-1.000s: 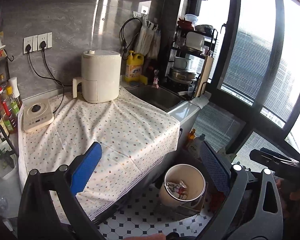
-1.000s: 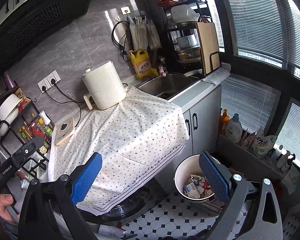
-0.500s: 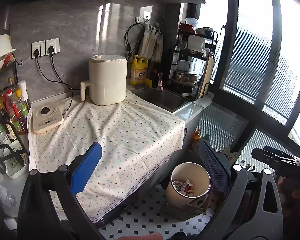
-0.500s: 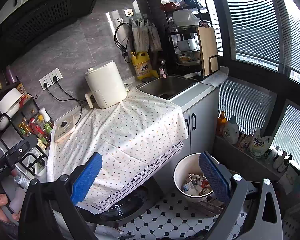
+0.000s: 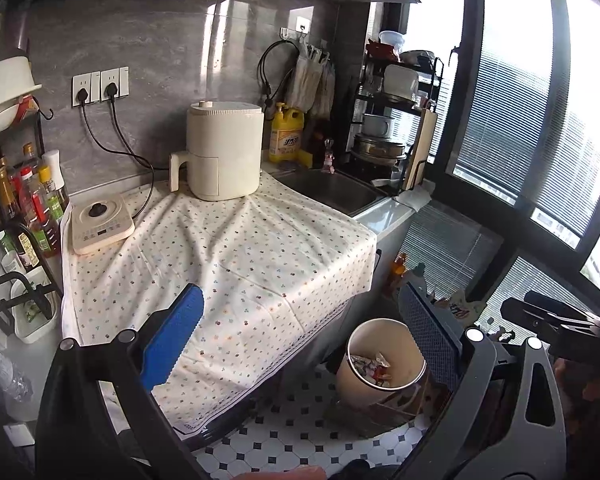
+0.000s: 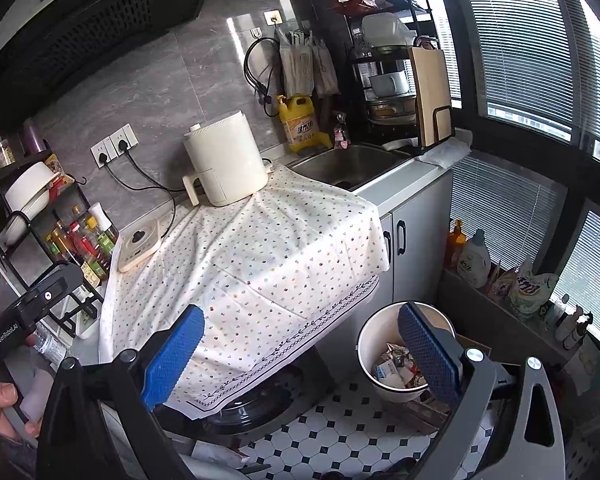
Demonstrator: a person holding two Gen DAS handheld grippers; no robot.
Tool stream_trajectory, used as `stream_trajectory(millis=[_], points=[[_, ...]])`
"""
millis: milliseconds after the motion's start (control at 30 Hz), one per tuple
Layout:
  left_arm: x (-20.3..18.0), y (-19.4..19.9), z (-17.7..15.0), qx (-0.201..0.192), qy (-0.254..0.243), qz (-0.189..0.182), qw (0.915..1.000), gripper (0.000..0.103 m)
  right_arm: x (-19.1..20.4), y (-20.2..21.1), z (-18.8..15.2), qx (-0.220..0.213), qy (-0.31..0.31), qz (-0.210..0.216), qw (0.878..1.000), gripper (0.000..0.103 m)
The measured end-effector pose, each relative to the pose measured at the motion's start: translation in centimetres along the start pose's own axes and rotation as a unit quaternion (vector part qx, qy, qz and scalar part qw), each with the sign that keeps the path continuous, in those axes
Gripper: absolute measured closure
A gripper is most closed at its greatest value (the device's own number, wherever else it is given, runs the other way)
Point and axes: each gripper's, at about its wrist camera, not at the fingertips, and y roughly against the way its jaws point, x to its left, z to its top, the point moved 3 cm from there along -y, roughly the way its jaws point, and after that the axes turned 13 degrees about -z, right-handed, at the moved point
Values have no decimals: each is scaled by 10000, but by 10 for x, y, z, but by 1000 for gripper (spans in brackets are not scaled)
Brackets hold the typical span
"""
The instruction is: Collect trash
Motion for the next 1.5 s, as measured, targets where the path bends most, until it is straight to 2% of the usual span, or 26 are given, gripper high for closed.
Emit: stream_trajectory(millis=[500, 1500], points=[[4, 0, -1, 6, 125, -19, 9999, 6, 2, -4, 0, 42, -6, 92, 9999, 8], [16, 1, 2, -67, 194, 187, 9996, 6, 19, -17, 9, 61, 130, 230, 9996, 8]])
